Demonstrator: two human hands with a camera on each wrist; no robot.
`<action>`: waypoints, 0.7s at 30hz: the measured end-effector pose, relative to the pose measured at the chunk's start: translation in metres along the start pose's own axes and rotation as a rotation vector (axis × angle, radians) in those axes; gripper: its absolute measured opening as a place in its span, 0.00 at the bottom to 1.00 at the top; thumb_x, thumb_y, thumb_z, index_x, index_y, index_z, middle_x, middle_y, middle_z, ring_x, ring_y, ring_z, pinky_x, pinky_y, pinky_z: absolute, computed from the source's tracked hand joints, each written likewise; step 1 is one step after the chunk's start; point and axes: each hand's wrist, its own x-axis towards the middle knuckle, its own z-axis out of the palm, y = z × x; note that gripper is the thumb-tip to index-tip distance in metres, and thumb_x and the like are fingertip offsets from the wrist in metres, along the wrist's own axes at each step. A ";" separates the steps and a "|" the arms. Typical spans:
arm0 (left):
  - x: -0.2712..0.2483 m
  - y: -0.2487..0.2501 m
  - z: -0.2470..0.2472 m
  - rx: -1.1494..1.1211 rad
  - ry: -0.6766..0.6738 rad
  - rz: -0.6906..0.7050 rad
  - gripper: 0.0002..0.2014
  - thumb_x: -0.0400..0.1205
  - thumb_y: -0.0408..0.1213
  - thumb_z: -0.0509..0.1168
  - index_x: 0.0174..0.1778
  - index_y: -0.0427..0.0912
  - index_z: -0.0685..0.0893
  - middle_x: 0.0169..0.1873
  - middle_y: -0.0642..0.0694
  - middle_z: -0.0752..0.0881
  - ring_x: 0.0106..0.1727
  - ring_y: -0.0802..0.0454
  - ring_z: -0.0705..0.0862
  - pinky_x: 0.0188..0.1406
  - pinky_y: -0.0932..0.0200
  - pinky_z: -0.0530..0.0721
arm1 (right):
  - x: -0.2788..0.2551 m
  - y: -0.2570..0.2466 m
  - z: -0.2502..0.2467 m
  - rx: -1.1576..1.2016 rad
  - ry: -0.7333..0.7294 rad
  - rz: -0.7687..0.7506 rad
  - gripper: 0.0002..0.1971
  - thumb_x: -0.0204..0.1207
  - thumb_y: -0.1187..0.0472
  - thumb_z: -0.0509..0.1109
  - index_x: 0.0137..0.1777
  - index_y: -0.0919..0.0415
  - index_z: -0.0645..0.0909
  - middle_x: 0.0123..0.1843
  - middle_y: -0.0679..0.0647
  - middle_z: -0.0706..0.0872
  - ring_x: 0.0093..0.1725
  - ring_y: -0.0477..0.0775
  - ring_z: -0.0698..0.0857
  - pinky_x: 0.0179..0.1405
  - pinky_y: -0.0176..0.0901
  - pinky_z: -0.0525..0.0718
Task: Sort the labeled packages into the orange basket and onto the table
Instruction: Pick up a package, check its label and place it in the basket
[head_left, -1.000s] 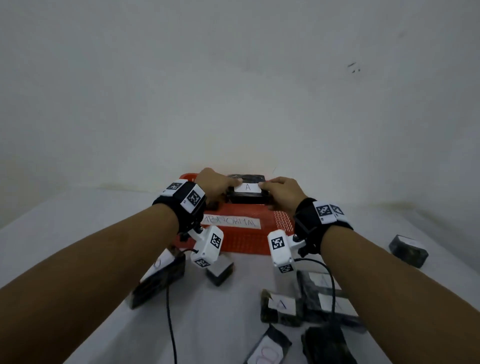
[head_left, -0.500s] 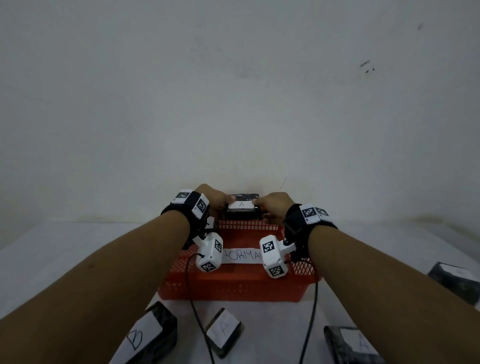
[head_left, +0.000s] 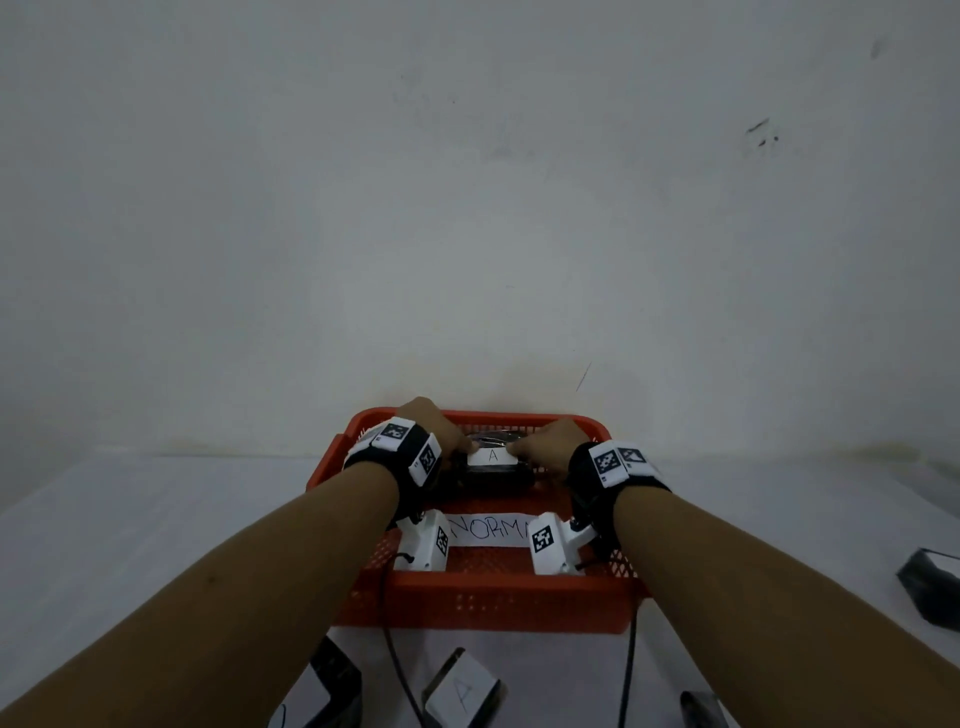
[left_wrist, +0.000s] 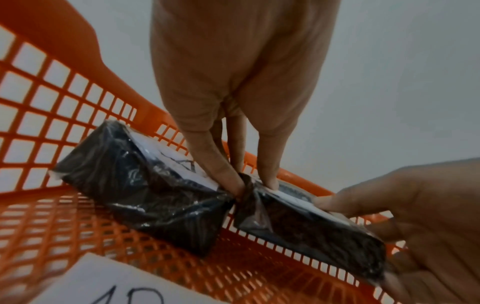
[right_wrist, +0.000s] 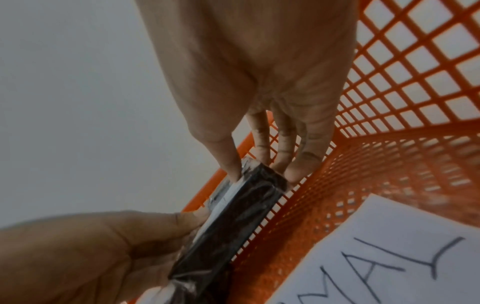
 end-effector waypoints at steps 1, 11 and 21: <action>-0.001 0.001 0.001 0.011 0.016 0.001 0.23 0.69 0.55 0.85 0.37 0.38 0.86 0.33 0.45 0.91 0.35 0.50 0.91 0.21 0.62 0.77 | 0.000 0.002 0.001 -0.006 0.010 -0.006 0.15 0.74 0.57 0.82 0.50 0.70 0.89 0.42 0.60 0.90 0.37 0.59 0.89 0.40 0.51 0.93; 0.002 0.006 0.010 0.173 0.081 0.049 0.23 0.68 0.50 0.87 0.35 0.38 0.82 0.33 0.45 0.87 0.36 0.49 0.88 0.27 0.60 0.84 | 0.001 0.011 0.007 -0.044 -0.028 0.028 0.16 0.77 0.59 0.81 0.55 0.71 0.85 0.48 0.63 0.93 0.41 0.61 0.91 0.52 0.58 0.94; 0.003 0.008 0.029 0.402 0.069 0.214 0.23 0.73 0.48 0.84 0.54 0.35 0.89 0.52 0.41 0.92 0.52 0.45 0.92 0.48 0.58 0.90 | 0.005 0.015 0.008 -0.228 0.017 -0.034 0.27 0.73 0.53 0.84 0.67 0.69 0.84 0.60 0.62 0.92 0.55 0.62 0.93 0.56 0.51 0.92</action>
